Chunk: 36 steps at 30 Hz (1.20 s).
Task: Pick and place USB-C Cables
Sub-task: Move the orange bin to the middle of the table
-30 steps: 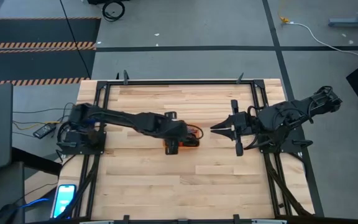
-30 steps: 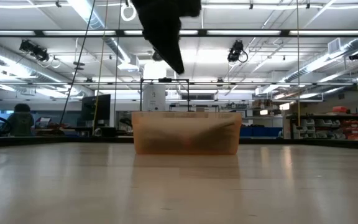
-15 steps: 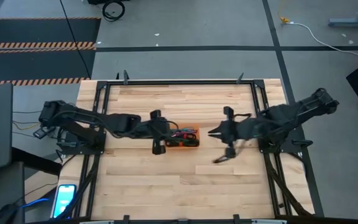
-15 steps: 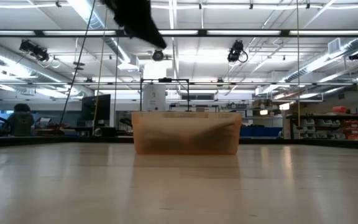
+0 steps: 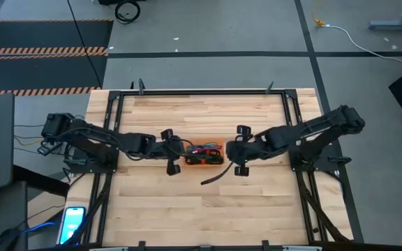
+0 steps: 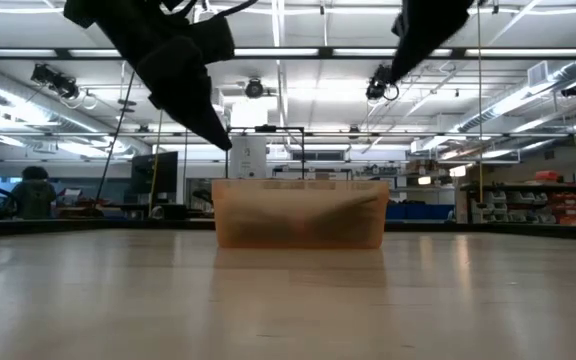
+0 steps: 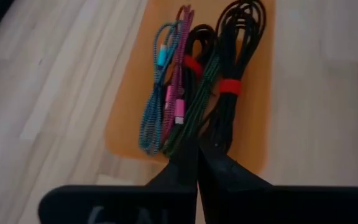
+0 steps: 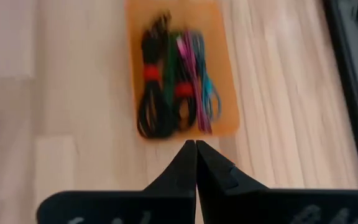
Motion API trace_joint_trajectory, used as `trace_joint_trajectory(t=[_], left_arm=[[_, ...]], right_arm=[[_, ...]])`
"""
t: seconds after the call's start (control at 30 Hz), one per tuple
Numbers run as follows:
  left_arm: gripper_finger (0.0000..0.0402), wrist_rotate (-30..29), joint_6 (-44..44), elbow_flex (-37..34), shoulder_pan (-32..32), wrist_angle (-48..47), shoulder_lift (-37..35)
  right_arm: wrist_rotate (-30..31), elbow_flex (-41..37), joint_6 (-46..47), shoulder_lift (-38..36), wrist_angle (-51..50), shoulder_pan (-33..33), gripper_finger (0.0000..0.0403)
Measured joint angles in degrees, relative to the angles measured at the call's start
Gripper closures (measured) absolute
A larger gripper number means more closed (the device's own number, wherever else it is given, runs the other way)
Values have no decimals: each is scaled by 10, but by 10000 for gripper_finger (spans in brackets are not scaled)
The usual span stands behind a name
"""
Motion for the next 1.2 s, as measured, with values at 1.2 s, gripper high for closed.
trace_joint_trajectory(t=[1.2], left_arm=[[401,71,0,-27,74,-86,-2]], right_arm=[[-93,0,46,133,-38,-62,402]])
